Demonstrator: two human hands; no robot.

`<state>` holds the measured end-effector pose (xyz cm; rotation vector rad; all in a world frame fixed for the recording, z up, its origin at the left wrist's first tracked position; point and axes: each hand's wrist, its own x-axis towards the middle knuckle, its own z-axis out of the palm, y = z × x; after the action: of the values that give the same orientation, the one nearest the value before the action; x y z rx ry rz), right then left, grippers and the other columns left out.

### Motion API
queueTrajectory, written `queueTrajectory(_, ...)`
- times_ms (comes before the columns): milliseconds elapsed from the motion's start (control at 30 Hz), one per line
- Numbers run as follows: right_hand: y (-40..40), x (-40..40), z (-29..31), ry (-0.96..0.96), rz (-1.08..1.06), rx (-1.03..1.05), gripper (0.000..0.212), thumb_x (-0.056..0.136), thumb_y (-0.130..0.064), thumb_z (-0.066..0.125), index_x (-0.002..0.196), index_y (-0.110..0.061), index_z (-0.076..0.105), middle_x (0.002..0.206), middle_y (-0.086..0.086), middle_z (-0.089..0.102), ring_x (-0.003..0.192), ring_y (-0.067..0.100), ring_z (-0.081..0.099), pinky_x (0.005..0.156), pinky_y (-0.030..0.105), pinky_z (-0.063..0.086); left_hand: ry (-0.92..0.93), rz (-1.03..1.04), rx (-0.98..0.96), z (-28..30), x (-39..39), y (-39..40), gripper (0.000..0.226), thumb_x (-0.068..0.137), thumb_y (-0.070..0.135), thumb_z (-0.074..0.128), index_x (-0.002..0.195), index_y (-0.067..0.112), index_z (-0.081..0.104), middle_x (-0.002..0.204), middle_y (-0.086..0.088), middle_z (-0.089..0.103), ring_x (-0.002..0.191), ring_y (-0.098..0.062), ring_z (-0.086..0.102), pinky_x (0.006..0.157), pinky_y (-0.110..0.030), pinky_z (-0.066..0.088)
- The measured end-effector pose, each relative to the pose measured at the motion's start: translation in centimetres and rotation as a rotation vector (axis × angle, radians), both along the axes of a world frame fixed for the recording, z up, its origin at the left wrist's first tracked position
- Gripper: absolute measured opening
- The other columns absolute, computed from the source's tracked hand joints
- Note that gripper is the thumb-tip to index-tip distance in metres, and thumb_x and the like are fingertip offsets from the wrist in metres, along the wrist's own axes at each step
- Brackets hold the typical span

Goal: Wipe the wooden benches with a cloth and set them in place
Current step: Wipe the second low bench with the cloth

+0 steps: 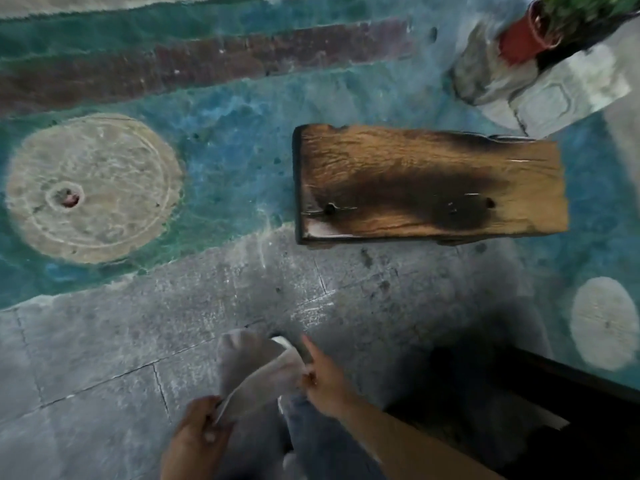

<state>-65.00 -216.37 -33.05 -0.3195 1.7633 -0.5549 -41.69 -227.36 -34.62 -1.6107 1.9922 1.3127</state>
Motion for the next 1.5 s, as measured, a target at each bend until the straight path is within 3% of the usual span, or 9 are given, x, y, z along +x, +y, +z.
queueTrajectory(167, -2.4, -7.2, 1.8, -0.137, -0.586, -0.003, 0.077, 0.087, 0.027, 0.053, 0.150, -0.013, 0.035, 0.093, 0.002, 0.061, 0.072, 0.000, 0.064, 0.070, 0.015, 0.053, 0.177, -0.292, 0.085, 4.2, -13.8, -8.9, 0.033, 0.070, 0.028, 0.089, 0.089, 0.012, 0.068, 0.107, 0.005, 0.060, 0.093, -0.013, 0.064, 0.081, -0.026, 0.048)
queueTrajectory(267, -3.3, -9.6, 2.5, -0.140, -0.802, -0.047, 0.074, 0.089, 0.018, 0.059, 0.153, -0.006, 0.034, 0.122, 0.012, 0.065, 0.101, 0.009, 0.068, 0.094, 0.028, 0.055, 0.319, -0.540, 0.073, 5.4, -21.3, -13.1, 0.030, 0.081, 0.052, 0.061, 0.092, 0.025, 0.066, 0.120, 0.014, 0.057, 0.108, 0.000, 0.059, 0.092, -0.015, 0.044)
queueTrajectory(367, -4.3, -11.6, 3.7, 0.053, -0.867, -0.136, 0.067, 0.097, -0.002, 0.058, 0.156, -0.020, 0.031, 0.147, 0.013, 0.054, 0.133, 0.028, 0.055, 0.114, 0.053, 0.042, 0.397, -0.689, -0.011, 5.1, -28.0, -17.2, 0.029, 0.096, 0.033, 0.052, 0.112, 0.016, 0.068, 0.129, 0.003, 0.059, 0.115, -0.012, 0.060, 0.099, -0.023, 0.045)
queueTrajectory(567, -7.6, -17.2, 4.5, 0.642, -1.065, -0.080, 0.058, 0.099, -0.016, 0.062, 0.145, -0.045, 0.043, 0.112, -0.026, 0.069, 0.097, -0.009, 0.067, 0.082, 0.006, 0.050, 0.517, -1.079, -0.067, 4.9, -41.2, -23.3, 0.021, 0.102, 0.032, 0.049, 0.098, 0.019, 0.066, 0.099, 0.004, 0.059, 0.085, -0.015, 0.062, 0.076, -0.036, 0.050)
queueTrajectory(700, -11.2, -25.5, 4.0, 0.792, -1.089, -0.122, 0.047, 0.103, -0.026, 0.056, 0.147, -0.038, 0.044, 0.132, -0.017, 0.061, 0.118, 0.001, 0.059, 0.108, 0.028, 0.047, 0.544, -0.975, -0.138, 3.3, -49.4, -25.3, 0.025, 0.097, 0.032, 0.054, 0.087, 0.015, 0.071, 0.079, -0.001, 0.067, 0.075, -0.019, 0.063, 0.067, -0.033, 0.046)
queueTrajectory(833, -15.4, -31.1, 0.3, 0.720, -0.994, -0.051, 0.056, 0.104, -0.028, 0.051, 0.156, -0.031, 0.031, 0.161, 0.004, 0.034, 0.150, 0.020, 0.029, 0.123, 0.041, 0.027, 0.250, -0.772, -0.173, -0.6, -54.1, -27.4, 0.030, 0.095, 0.018, 0.054, 0.122, 0.007, 0.060, 0.121, -0.018, 0.065, 0.115, -0.036, 0.060, 0.097, -0.043, 0.048)
queueTrajectory(1133, -22.3, -20.3, -9.3, 0.734, -1.181, 0.266, 0.064, 0.098, -0.010, 0.050, 0.157, -0.008, 0.027, 0.168, 0.009, 0.014, 0.156, 0.020, 0.011, 0.127, 0.027, 0.007, 0.416, -1.680, -0.282, -6.6, -51.5, -21.4, 0.044, 0.085, 0.013, 0.049, 0.129, 0.008, 0.058, 0.144, -0.010, 0.047, 0.133, -0.030, 0.045, 0.107, -0.046, 0.042)
queueTrajectory(1300, -23.1, -19.6, -12.6, 0.776, -1.026, 0.373, 0.066, 0.103, -0.029, 0.032, 0.162, -0.016, 0.004, 0.169, 0.001, -0.007, 0.156, 0.013, -0.012, 0.127, 0.037, -0.004, 0.342, -1.808, -0.317, -9.9, -54.0, -18.7, 0.065, 0.096, 0.033, 0.019, 0.158, 0.013, 0.021, 0.169, -0.001, -0.003, 0.156, -0.018, -0.008, 0.127, -0.041, 0.013)
queueTrajectory(1500, -15.5, -25.0, -14.0, 0.884, -0.827, 0.483, 0.058, 0.105, -0.042, 0.017, 0.162, -0.030, 0.010, 0.169, -0.009, 0.007, 0.156, 0.009, 0.004, 0.125, 0.038, 0.003, 0.358, -1.711, -0.436, -11.6, -53.5, -17.6, 0.065, 0.100, 0.043, 0.014, 0.160, 0.024, -0.001, 0.168, 0.006, -0.008, 0.155, -0.012, -0.010, 0.127, -0.035, 0.007)
